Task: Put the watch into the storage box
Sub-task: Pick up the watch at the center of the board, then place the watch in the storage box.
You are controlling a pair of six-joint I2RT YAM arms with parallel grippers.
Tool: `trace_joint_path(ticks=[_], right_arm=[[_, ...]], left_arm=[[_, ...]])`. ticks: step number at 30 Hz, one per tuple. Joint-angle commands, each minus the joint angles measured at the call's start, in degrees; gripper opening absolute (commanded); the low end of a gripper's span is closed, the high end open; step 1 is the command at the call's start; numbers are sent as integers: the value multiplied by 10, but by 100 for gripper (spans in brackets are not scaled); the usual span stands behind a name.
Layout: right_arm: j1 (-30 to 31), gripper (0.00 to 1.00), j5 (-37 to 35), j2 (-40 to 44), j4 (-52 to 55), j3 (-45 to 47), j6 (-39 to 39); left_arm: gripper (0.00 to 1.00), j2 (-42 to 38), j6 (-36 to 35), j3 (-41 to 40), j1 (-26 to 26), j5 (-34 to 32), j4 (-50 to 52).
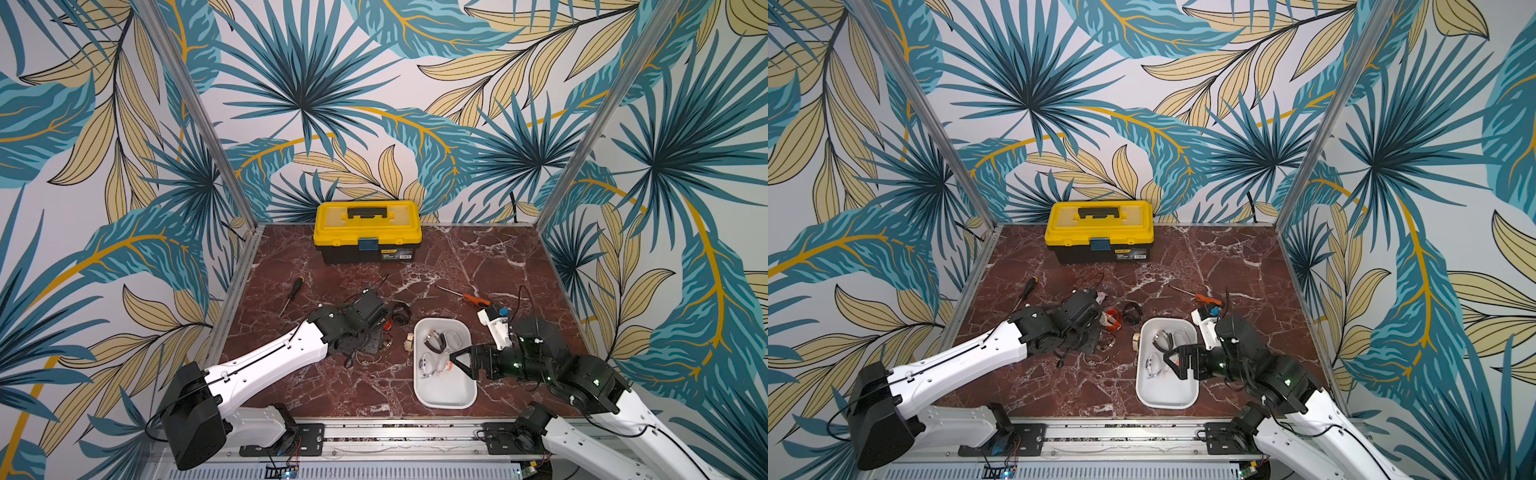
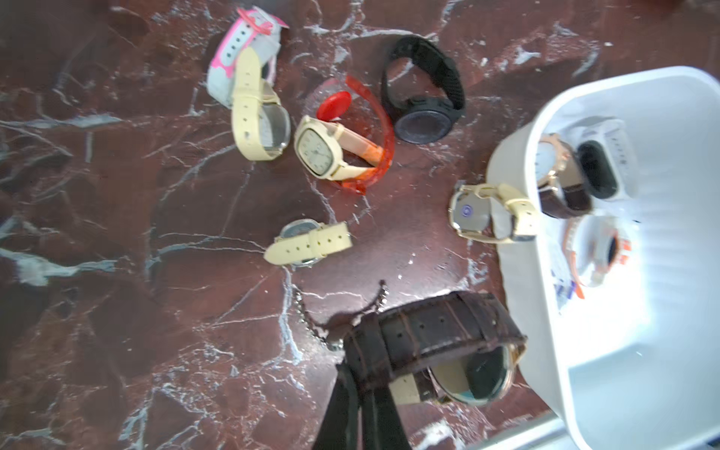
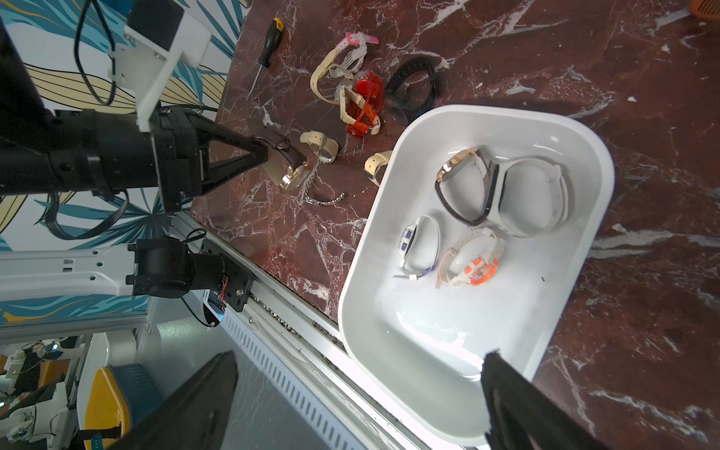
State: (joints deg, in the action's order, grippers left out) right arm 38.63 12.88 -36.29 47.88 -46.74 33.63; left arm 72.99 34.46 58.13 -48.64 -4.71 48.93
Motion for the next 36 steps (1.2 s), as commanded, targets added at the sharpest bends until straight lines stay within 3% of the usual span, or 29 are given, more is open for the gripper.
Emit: trace_joint_path(ticks=[1,6,10,19,36], right_arm=[[2,100,-3,9,10,-9,-5],[4,100,15,29,58,-16,-8],[9,100,-1,85,108,-30,-11],[9,100,-18,114,179,-57,-24],[9,100,-19,116,162,-48,-31]], left_arm=[[4,-21,10,18,2,109,-14],[3,-1,49,29,-6,225,-69],[2,42,67,54,-38,255,-94],[2,151,81,124,-96,271,-113],[0,326,105,192,-149,231,-139]])
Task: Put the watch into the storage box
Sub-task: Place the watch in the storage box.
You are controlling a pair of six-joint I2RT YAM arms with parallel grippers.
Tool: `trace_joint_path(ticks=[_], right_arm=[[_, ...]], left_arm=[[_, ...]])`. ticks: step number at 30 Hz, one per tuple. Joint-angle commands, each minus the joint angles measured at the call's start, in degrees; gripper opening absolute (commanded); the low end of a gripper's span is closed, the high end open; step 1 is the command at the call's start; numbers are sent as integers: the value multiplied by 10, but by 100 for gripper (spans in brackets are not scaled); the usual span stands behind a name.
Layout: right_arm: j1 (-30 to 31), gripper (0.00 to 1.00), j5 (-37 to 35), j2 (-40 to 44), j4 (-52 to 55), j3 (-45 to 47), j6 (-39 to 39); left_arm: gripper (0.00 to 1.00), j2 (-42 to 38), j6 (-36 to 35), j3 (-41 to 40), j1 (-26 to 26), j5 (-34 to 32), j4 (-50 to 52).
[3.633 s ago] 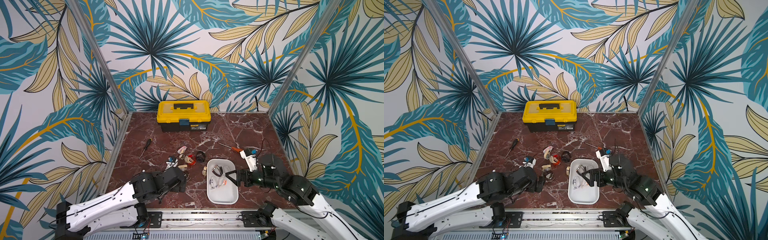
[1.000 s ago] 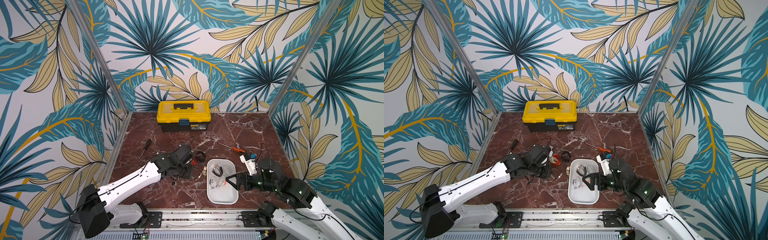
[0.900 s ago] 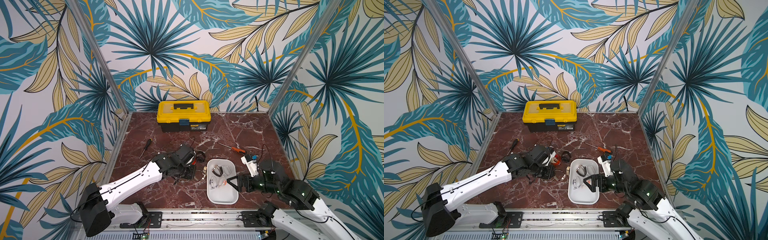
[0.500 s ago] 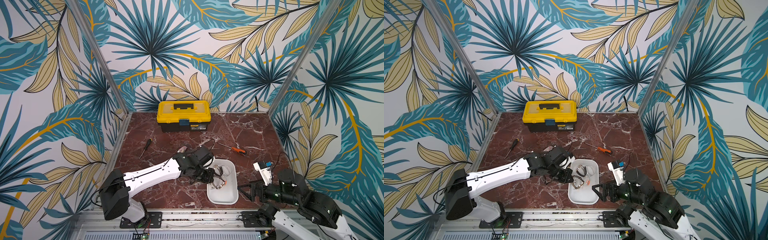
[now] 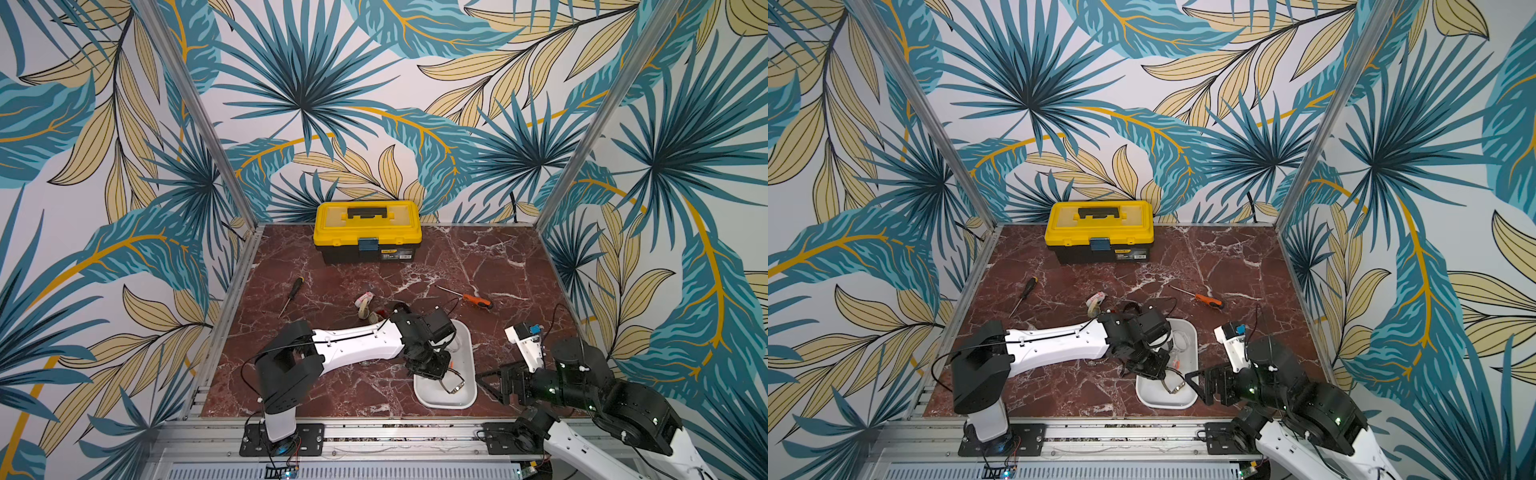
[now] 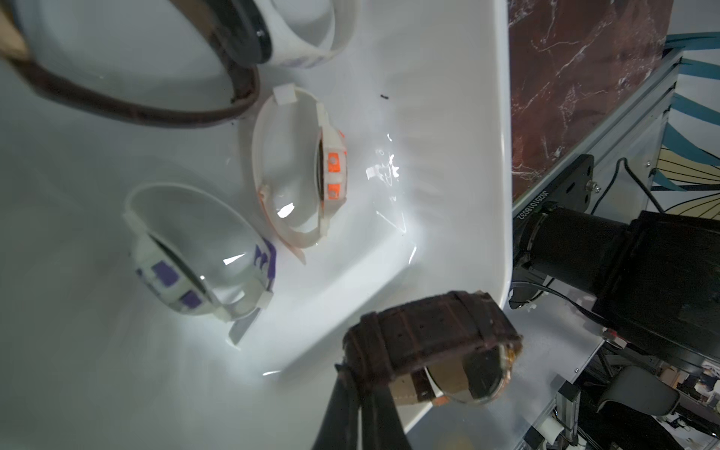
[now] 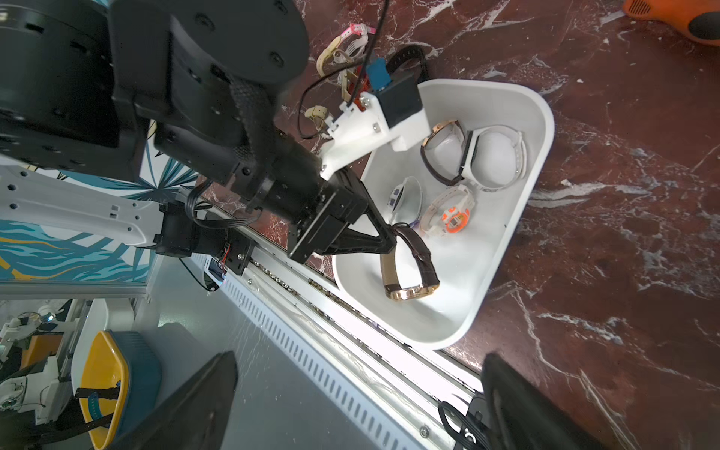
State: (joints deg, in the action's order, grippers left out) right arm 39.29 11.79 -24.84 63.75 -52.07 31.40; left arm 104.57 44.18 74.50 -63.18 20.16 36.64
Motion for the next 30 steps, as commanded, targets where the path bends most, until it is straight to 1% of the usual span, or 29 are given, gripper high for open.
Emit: trace_joint_path(ticks=[1,9,12,16,21,25,30], right_arm=[[3,100,-8,1,3,6,-9],[3,100,-4,-6,-10,19,-10],[2,100,-5,-5,-13,22,-10],[2,100,0,-6,-16,23,-11],[3,100,-6,-13,-5,19,-22],[2,100,-12,-20,-1,16,-28],[3,100,-12,-31,-2,8,-32]], left_arm=[[0,17,9,32,-4,-21,-16],[0,56,16,52,-14,-35,-18],[2,72,12,68,-17,-47,1],[14,85,12,68,-19,-50,6],[30,80,12,64,-20,-62,14],[40,61,13,67,-20,-74,18],[60,22,8,74,-21,-106,45]])
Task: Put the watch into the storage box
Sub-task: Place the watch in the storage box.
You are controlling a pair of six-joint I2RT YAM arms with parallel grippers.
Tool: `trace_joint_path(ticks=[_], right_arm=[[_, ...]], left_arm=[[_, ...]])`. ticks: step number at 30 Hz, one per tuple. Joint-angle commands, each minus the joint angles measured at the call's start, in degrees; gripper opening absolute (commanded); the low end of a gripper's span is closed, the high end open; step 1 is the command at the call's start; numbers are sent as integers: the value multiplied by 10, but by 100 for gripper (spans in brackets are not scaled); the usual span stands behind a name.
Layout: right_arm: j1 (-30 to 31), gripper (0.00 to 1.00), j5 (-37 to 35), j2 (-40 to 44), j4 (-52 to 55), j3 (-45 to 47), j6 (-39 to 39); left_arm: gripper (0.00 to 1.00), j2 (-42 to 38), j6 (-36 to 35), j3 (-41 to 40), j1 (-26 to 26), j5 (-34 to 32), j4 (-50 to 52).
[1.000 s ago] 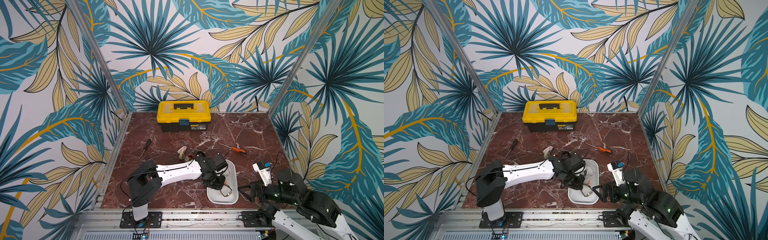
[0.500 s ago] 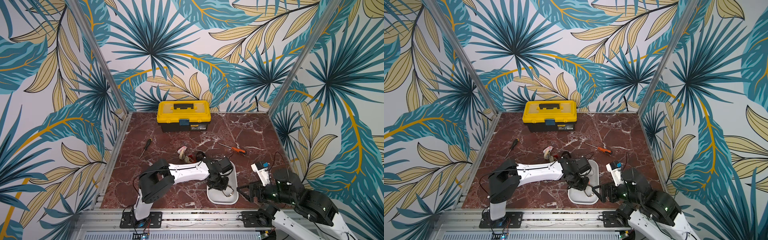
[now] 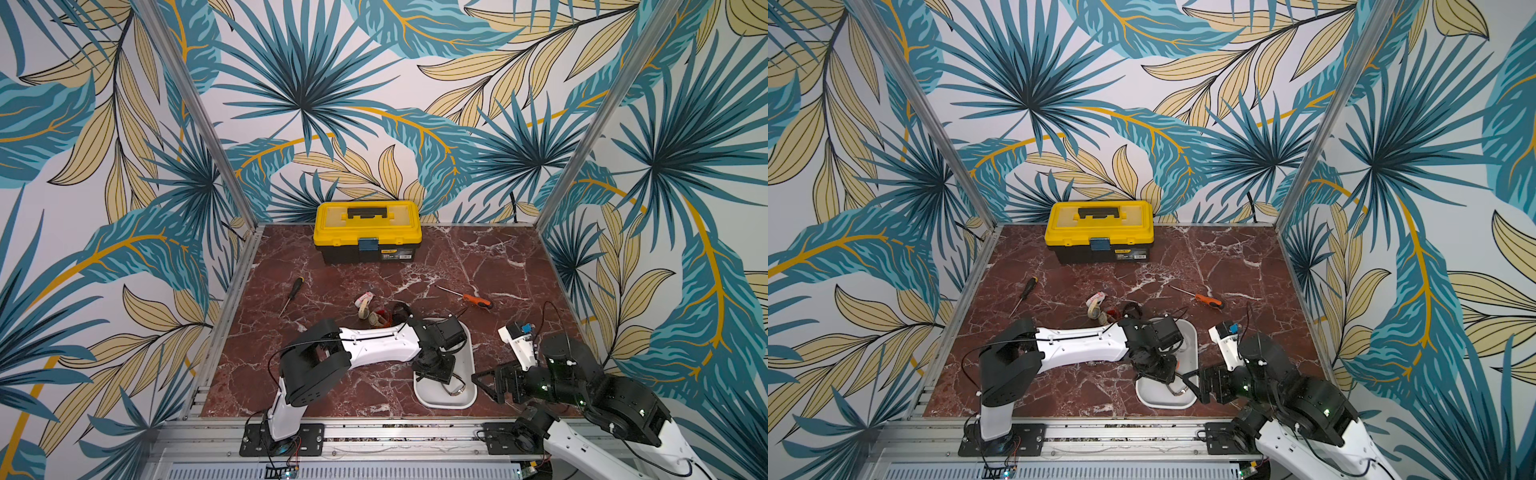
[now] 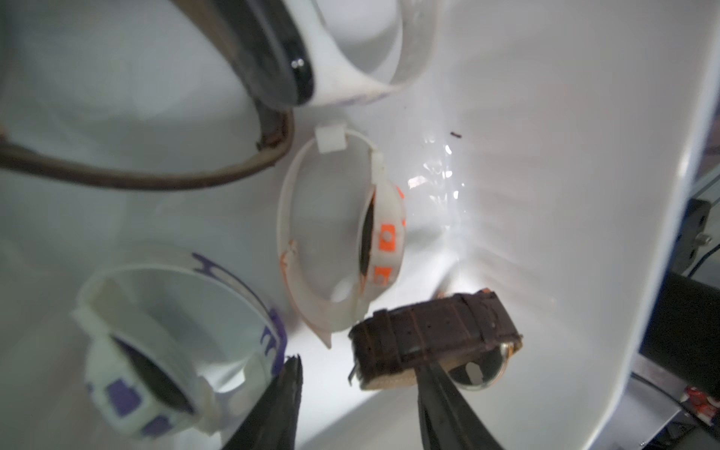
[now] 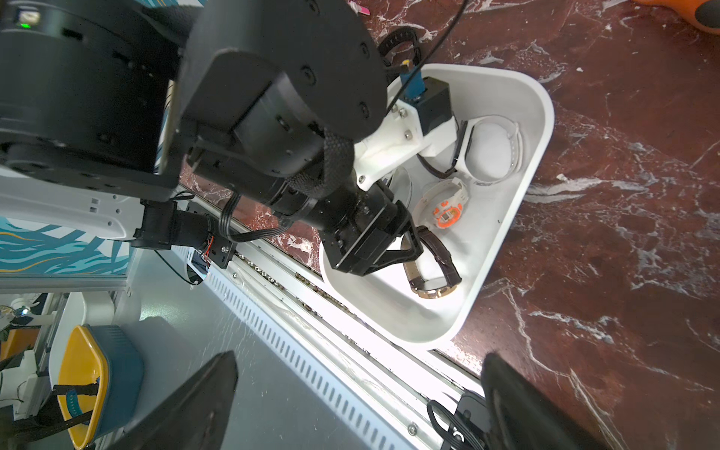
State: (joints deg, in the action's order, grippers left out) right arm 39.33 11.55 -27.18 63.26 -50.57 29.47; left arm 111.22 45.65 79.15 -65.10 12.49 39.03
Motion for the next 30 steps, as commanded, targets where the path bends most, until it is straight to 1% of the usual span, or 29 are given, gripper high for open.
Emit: trace_joint_path(ticks=[1,6,8,11,14,16,18,20,22,23,25,28,30], right_arm=[[2,100,-10,-10,4,-9,-16],[2,100,-6,-16,-10,-13,-16],[2,99,-1,-16,-20,-12,-13],[3,100,16,-23,-41,0,-5],[2,100,27,-40,-65,16,8],[3,100,37,-53,-98,34,26],[6,100,45,-71,-132,50,45],[22,100,40,-97,-163,60,59],[58,99,22,-140,-195,59,71],[86,100,8,-162,-212,55,74],[136,100,-21,-232,-235,31,75],[167,100,-33,-350,-243,-25,50],[176,99,-25,-419,-248,-65,22]], left_arm=[[63,-55,-9,28,-2,-37,29],[73,-114,-14,33,-3,-89,67],[75,-141,-17,31,-3,-112,79],[78,-205,-30,13,-3,-143,78],[83,-296,-59,-38,-3,-187,47],[85,-372,-82,-83,-4,-215,28],[90,-442,-92,-123,-5,-248,25],[94,-510,-101,-161,-5,-272,26],[98,-575,-101,-199,-6,-303,30],[100,-599,-95,-208,-6,-318,43],[100,-643,-82,-216,-6,-329,84],[100,-689,-67,-218,-6,-321,134],[100,-715,-36,-221,-6,-335,168]])
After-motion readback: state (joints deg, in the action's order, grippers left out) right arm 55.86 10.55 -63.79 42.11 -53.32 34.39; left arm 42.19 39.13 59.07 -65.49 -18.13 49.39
